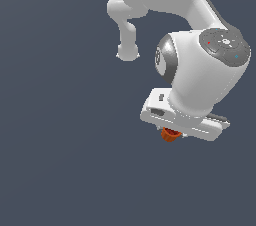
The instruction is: Pick up the object and move it to a goal position.
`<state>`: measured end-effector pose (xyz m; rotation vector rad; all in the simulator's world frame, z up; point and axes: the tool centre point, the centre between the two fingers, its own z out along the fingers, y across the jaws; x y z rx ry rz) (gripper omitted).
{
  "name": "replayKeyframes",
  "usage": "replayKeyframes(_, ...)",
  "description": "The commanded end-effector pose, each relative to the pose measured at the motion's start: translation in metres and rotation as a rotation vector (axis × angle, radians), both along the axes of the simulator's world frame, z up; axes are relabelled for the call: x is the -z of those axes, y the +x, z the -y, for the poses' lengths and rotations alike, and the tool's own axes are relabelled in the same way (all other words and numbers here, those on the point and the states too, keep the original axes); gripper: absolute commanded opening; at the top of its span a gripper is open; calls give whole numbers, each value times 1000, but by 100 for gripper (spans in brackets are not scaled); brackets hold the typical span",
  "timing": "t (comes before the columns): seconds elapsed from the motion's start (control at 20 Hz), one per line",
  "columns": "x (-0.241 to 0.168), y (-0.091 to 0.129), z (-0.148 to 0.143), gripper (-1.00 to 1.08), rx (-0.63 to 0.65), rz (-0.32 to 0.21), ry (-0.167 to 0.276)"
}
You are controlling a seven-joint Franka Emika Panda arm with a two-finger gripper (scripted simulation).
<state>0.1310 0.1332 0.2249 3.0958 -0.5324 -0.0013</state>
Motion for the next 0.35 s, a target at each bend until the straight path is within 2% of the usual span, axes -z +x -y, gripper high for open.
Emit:
replayKeyframes(0.0,-3,3,-1,-100,0,1,0)
replayKeyframes(0.3,-4,5,-1,-100,0,1,0)
